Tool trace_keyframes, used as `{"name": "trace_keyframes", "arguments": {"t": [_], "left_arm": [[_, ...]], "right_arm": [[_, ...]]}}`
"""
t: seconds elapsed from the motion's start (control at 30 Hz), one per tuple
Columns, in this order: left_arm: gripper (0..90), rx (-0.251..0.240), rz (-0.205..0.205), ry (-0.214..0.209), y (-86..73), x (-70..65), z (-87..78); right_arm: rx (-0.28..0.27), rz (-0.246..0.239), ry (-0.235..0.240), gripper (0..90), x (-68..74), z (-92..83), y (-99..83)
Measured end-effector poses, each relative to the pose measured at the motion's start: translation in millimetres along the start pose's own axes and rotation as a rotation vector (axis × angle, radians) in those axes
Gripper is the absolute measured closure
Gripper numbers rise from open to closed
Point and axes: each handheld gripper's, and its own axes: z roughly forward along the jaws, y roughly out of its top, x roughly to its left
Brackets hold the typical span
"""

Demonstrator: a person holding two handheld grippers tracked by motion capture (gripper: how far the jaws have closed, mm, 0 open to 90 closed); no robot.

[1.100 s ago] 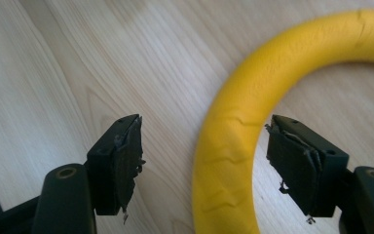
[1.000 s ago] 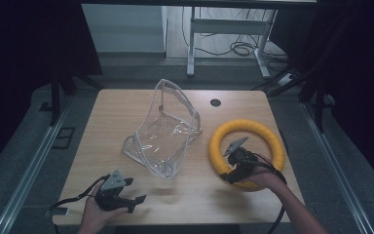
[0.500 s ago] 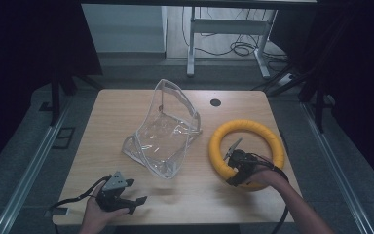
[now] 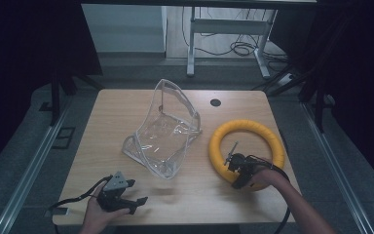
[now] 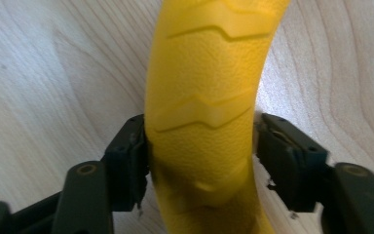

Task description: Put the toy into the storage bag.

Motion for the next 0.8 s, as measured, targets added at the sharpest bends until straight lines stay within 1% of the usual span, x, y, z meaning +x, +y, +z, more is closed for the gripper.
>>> {"name": "trace_keyframes", "arguments": {"t": [0.07, 0.1, 0.13, 0.23, 0.27, 0.33, 0.37, 0.4, 0.5, 0.6, 0.63, 0.67, 0.7, 0.8], "left_arm": [[19.7, 0.000, 0.000, -0.003, 0.0, -0.1, 0.4], [19.8, 0.000, -0.001, -0.005, 0.0, -0.1, 0.6], [19.7, 0.001, 0.000, -0.006, 0.0, -0.2, 0.7], [19.7, 0.001, 0.002, -0.004, -0.3, -0.4, 0.3], [19.7, 0.001, 0.003, -0.001, -0.5, -0.5, -0.1], [19.7, 0.000, 0.003, 0.000, -0.3, -0.1, -0.5], [19.7, 0.000, 0.003, 0.000, -0.3, -0.1, -0.5], [19.7, -0.001, 0.003, -0.001, -0.1, 0.1, -0.4], [19.7, -0.002, 0.000, -0.003, 0.2, 0.2, 0.1], [19.7, -0.004, -0.001, -0.005, 0.3, 0.2, -0.3], [19.7, -0.005, -0.002, -0.004, 0.5, 0.4, -0.6], [19.7, -0.008, -0.003, -0.005, 0.6, 0.6, -0.8], [19.7, -0.009, -0.004, -0.006, 0.8, 0.7, -1.2], [19.7, -0.011, -0.003, -0.005, 1.0, 1.1, -1.8]], "right_arm": [[0.006, -0.014, 0.006, 44.7, -0.6, -0.1, 1.0], [0.007, -0.028, 0.016, 49.0, -0.6, -0.5, 1.5], [0.016, -0.037, 0.029, 49.8, -0.1, -1.4, 2.6], [0.047, -0.056, 0.028, 50.5, -0.1, -1.2, 6.3], [0.049, -0.057, 0.031, 50.6, -0.5, -1.3, 6.6], [0.025, -0.053, 0.055, 50.8, -3.8, -4.4, 4.7], [0.025, -0.053, 0.055, 50.8, -3.8, -4.4, 4.7], [0.000, -0.041, 0.059, 50.9, -4.4, -7.5, 3.6], [-0.054, -0.034, 0.074, 51.0, -8.6, -19.1, 1.3], [-0.120, -0.018, 0.100, 51.1, -14.5, -32.4, -1.3], [-0.156, -0.001, 0.115, 51.2, -17.8, -40.4, -2.9], [-0.156, -0.001, 0.115, 51.2, -17.8, -40.4, -2.9], [-0.170, 0.000, 0.118, 51.2, -19.8, -44.2, -3.8], [-0.232, 0.027, 0.137, 51.3, -24.5, -55.0, -6.6]]}}
